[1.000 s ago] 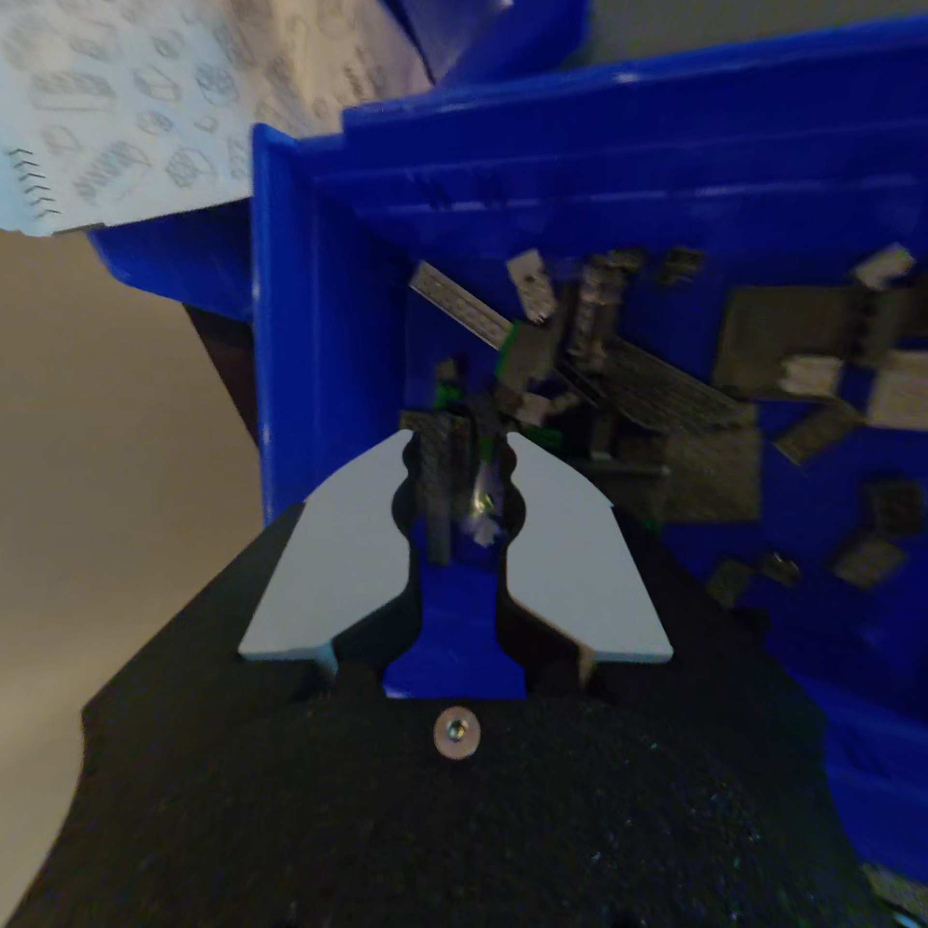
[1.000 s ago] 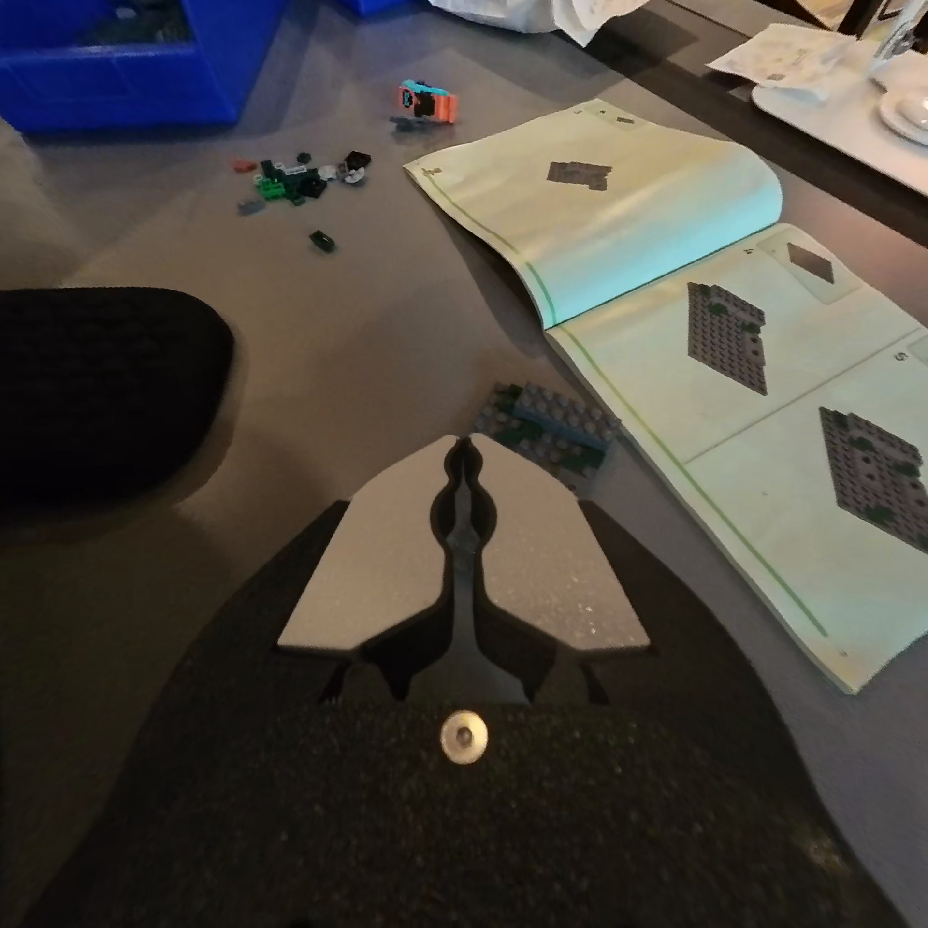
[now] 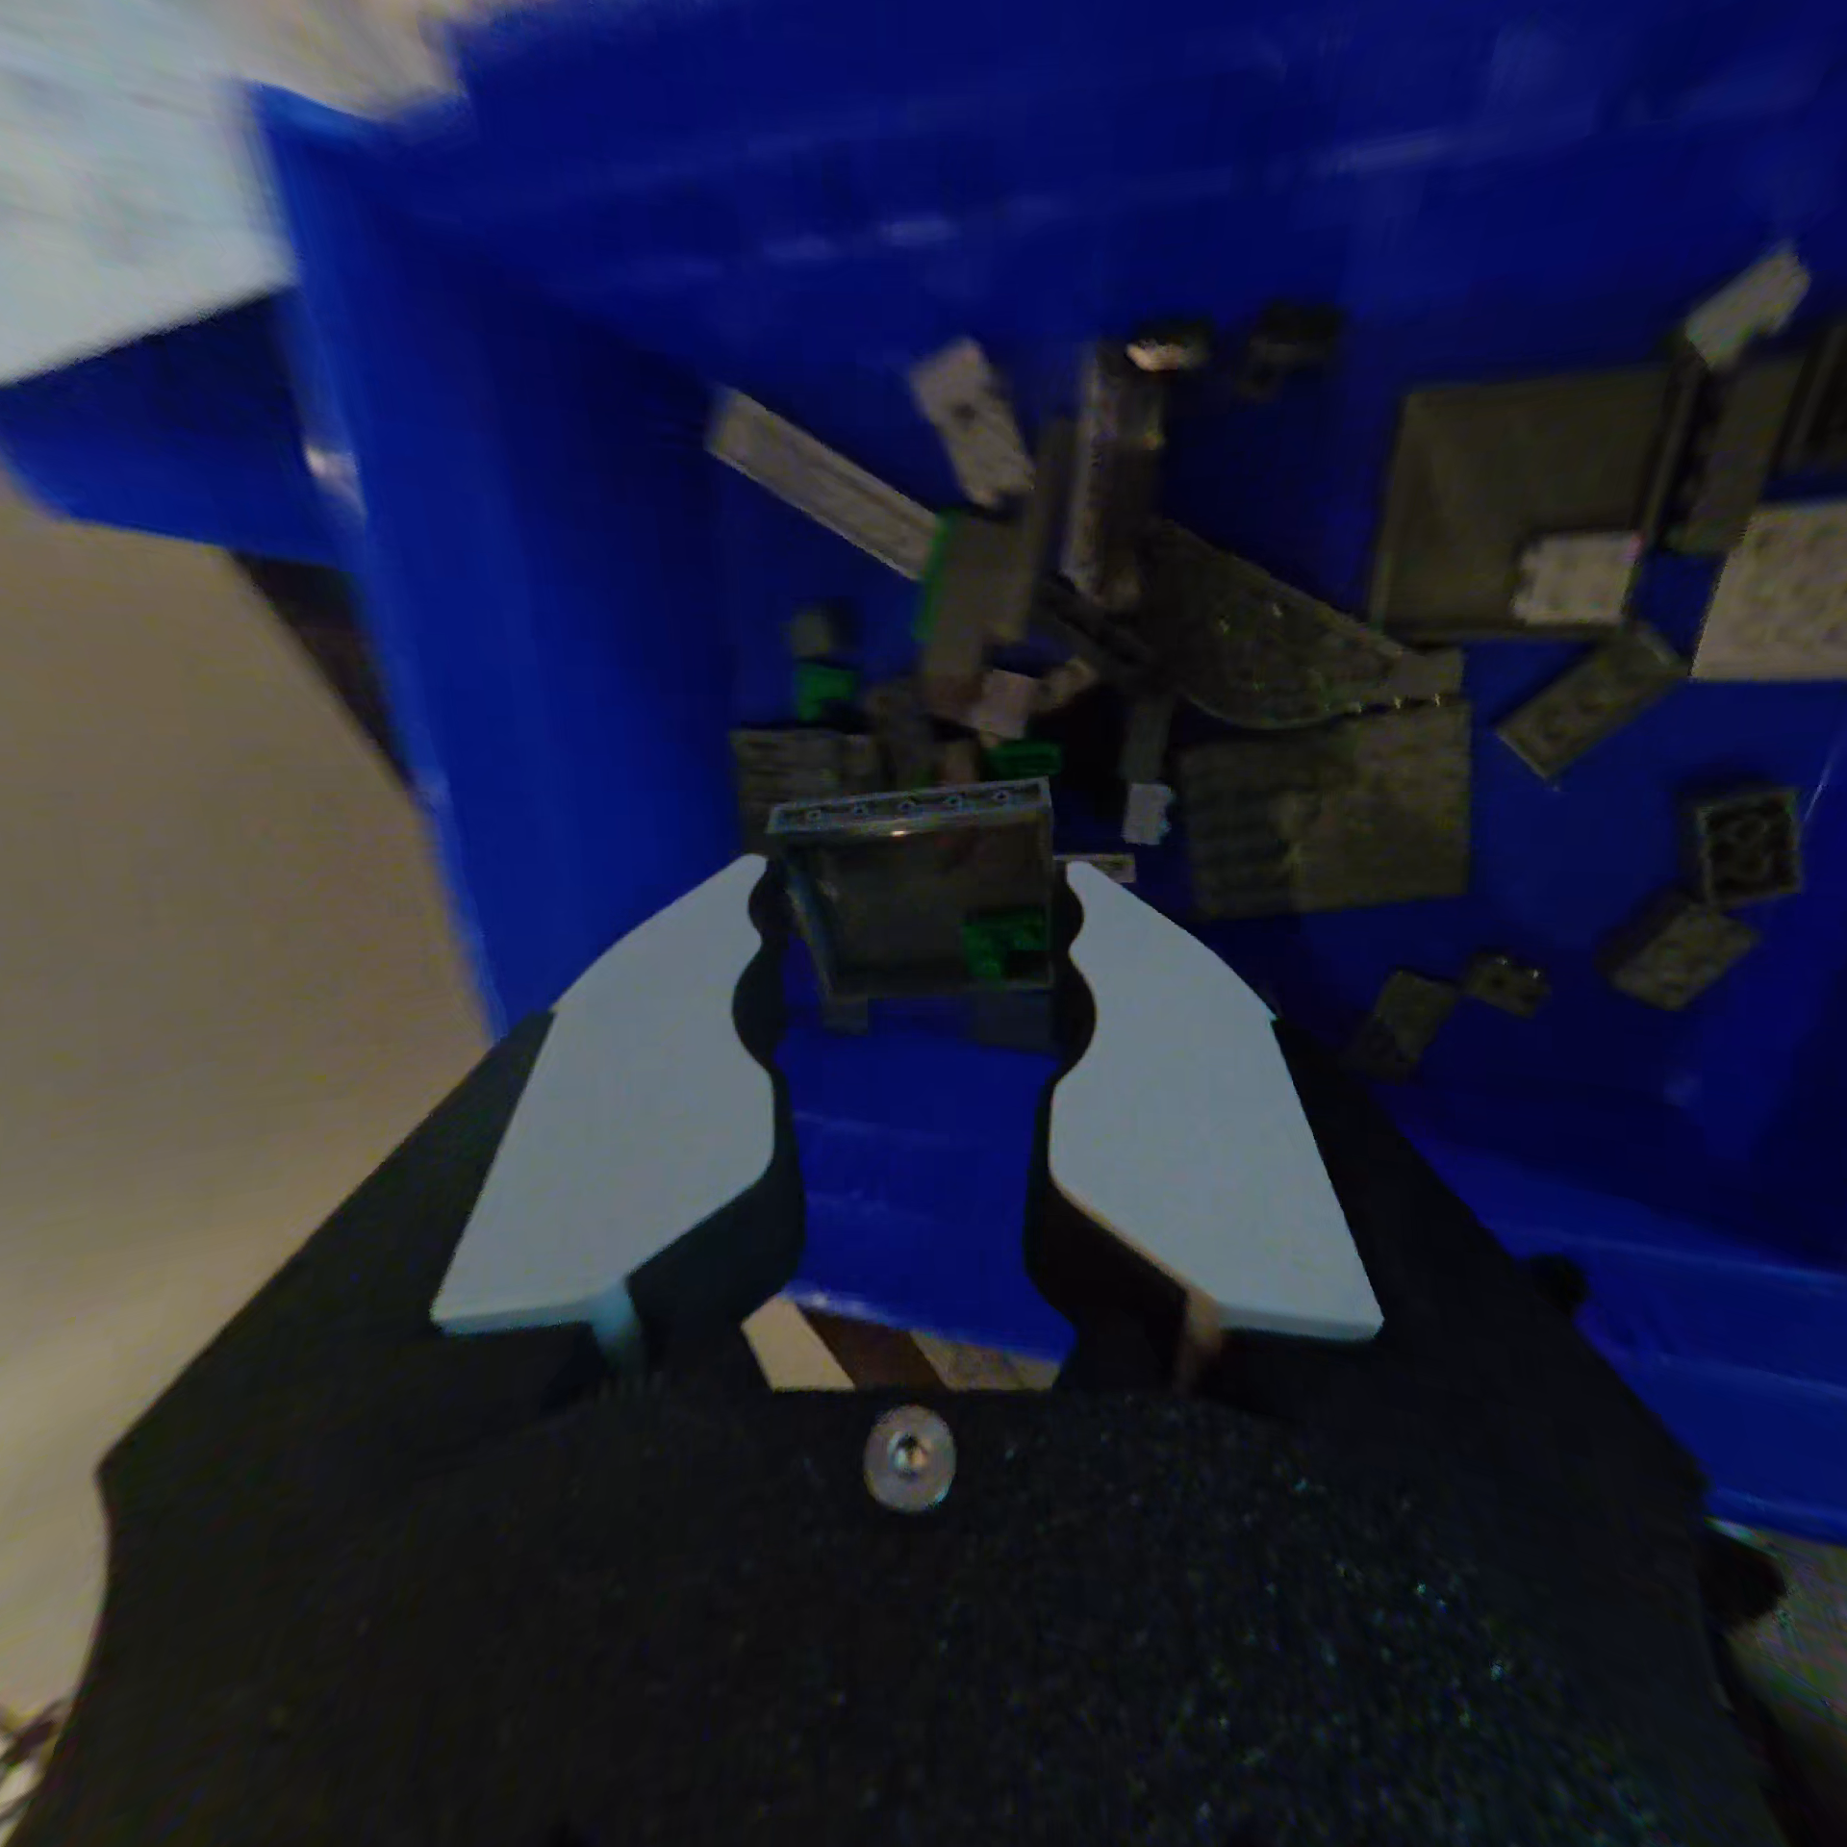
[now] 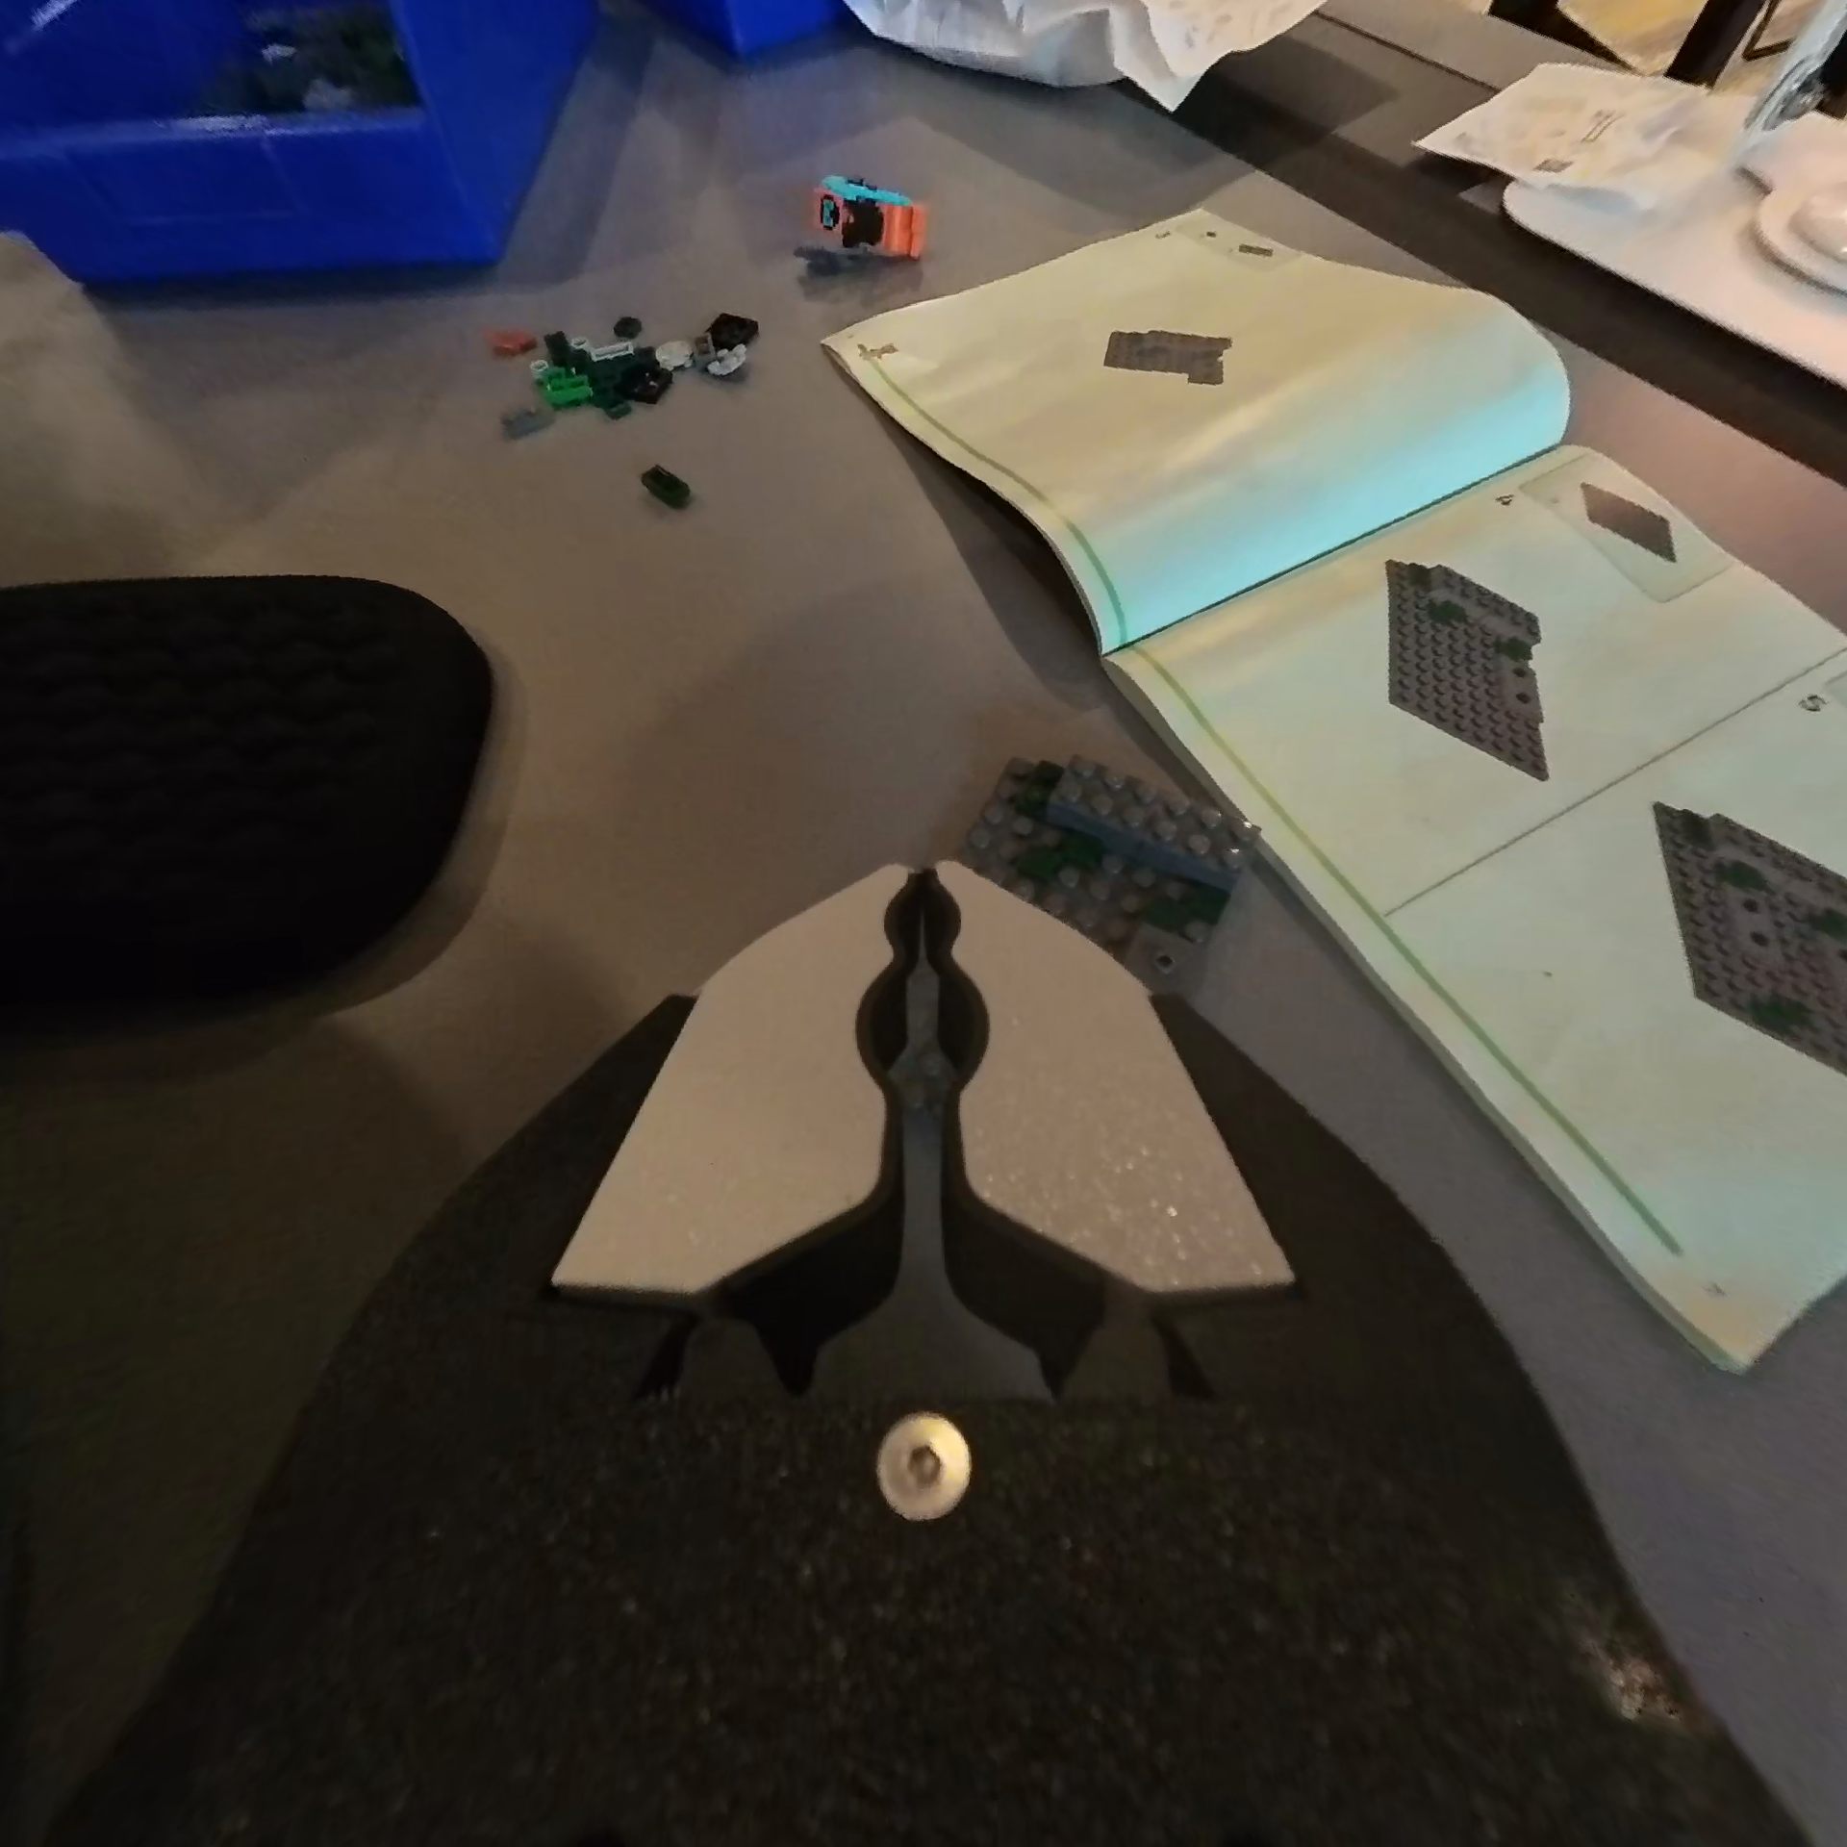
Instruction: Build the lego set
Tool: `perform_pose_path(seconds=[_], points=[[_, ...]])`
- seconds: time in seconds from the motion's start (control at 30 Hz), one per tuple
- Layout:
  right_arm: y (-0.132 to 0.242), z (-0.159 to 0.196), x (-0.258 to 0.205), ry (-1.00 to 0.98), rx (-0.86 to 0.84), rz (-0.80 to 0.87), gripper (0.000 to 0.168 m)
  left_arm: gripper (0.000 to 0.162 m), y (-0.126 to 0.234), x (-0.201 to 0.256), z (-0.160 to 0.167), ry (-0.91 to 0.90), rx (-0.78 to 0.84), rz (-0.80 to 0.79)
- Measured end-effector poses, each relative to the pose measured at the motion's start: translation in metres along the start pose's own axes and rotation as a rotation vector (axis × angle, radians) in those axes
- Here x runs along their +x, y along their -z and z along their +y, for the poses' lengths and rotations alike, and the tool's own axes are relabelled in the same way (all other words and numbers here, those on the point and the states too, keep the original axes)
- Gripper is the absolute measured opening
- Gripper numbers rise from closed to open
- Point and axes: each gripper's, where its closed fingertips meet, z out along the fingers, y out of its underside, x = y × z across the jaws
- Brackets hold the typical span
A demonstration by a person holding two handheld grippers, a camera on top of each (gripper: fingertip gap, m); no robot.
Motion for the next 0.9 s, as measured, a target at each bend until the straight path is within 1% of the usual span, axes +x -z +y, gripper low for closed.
perform_pose_path(seconds=[0.1,0.2,0.37,0.47,0.6,0.73,0.8,0.9], points=[[-0.002,0.000,-0.002,0.003,0.002,-0.008,0.000,0.052,0.012,-0.013,-0.011,0.053,0.071,-0.032],[-0.002,-0.001,-0.003,0.005,0.005,-0.010,0.000,0.052,0.014,-0.018,-0.023,0.078,0.123,-0.038],[0.001,-0.003,-0.002,0.006,0.011,-0.003,0.000,0.052,-0.002,-0.008,-0.041,0.081,0.150,0.034],[0.001,-0.002,-0.002,0.007,0.008,0.001,0.000,0.052,-0.014,0.001,-0.052,0.053,0.149,0.066],[0.001,-0.002,-0.002,0.006,0.006,0.002,0.000,0.057,-0.022,0.011,-0.062,0.015,0.158,0.096],[0.000,-0.001,-0.001,0.001,0.004,0.002,0.000,0.063,-0.023,0.008,-0.061,0.027,0.163,0.094],[0.000,-0.001,-0.001,0.000,0.005,0.001,0.000,0.061,-0.022,-0.001,-0.054,0.042,0.149,0.062],[0.000,-0.001,-0.001,-0.003,0.007,-0.001,0.000,0.055,-0.025,-0.015,-0.034,0.057,0.084,0.004]])
